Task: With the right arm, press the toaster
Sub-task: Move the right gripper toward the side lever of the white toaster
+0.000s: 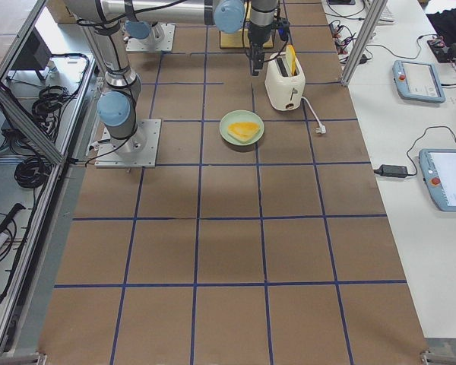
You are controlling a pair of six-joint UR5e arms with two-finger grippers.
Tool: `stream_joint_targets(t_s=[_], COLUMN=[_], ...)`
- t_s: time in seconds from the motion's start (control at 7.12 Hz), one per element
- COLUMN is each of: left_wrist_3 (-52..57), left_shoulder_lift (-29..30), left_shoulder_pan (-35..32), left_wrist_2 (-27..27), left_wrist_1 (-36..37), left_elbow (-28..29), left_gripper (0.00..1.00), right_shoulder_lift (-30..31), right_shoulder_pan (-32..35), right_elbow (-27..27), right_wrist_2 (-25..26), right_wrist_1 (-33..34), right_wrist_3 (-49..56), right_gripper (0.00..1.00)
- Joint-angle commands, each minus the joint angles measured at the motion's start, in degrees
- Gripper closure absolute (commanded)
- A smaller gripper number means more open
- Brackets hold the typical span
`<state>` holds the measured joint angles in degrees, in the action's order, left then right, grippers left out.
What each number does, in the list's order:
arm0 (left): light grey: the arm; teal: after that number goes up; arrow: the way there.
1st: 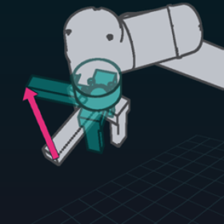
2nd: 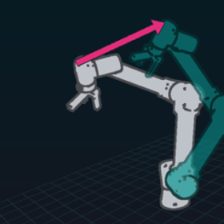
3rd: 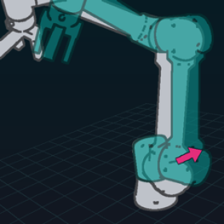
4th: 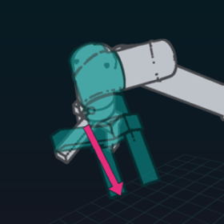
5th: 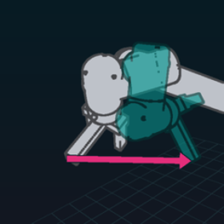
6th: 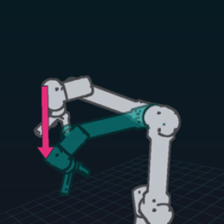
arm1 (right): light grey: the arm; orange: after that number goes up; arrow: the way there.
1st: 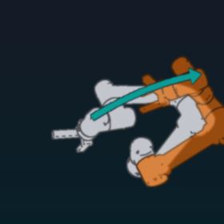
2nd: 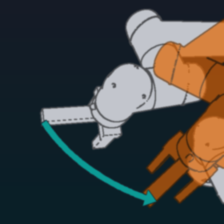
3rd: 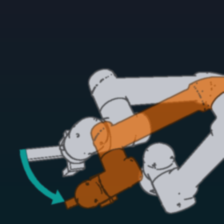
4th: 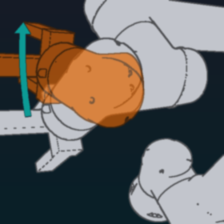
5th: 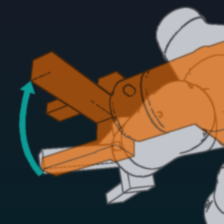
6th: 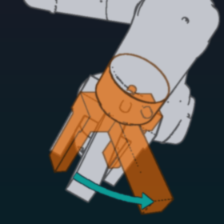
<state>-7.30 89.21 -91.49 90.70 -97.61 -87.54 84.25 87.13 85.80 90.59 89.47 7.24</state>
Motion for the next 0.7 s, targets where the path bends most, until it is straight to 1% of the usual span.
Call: stream_joint_targets(t_s=[0.0,0.14,0.28,0.42,0.56], left_wrist_3=[0.0,0.0,0.0,0.0,0.0], left_shoulder_lift=[0.0,0.0,0.0,0.0,0.0], left_shoulder_pan=[0.0,0.0,0.0,0.0,0.0], left_wrist_2=[0.0,0.0,0.0,0.0,0.0], left_wrist_1=[0.05,0.05,-0.04,-0.04,-0.04], left_elbow=[0.0,0.0,0.08,0.0,0.0], left_gripper=[0.0,0.0,0.0,0.0,0.0], right_shoulder_lift=[-1.45,-2.07,-3.73,-5.05,-7.94], right_shoulder_pan=[-4.75,-9.39,-11.35,-11.55,-11.46], right_elbow=[-0.37,-0.46,-0.72,-1.94,-4.47], right_wrist_2=[-5.73,-12.82,-18.72,-21.83,-24.82], right_wrist_1=[1.76,1.5,1.84,2.02,1.94], right_wrist_3=[9.04,12.33,14.36,14.99,15.0], right_gripper=[0.93,0.97,0.97,0.96,0.96])
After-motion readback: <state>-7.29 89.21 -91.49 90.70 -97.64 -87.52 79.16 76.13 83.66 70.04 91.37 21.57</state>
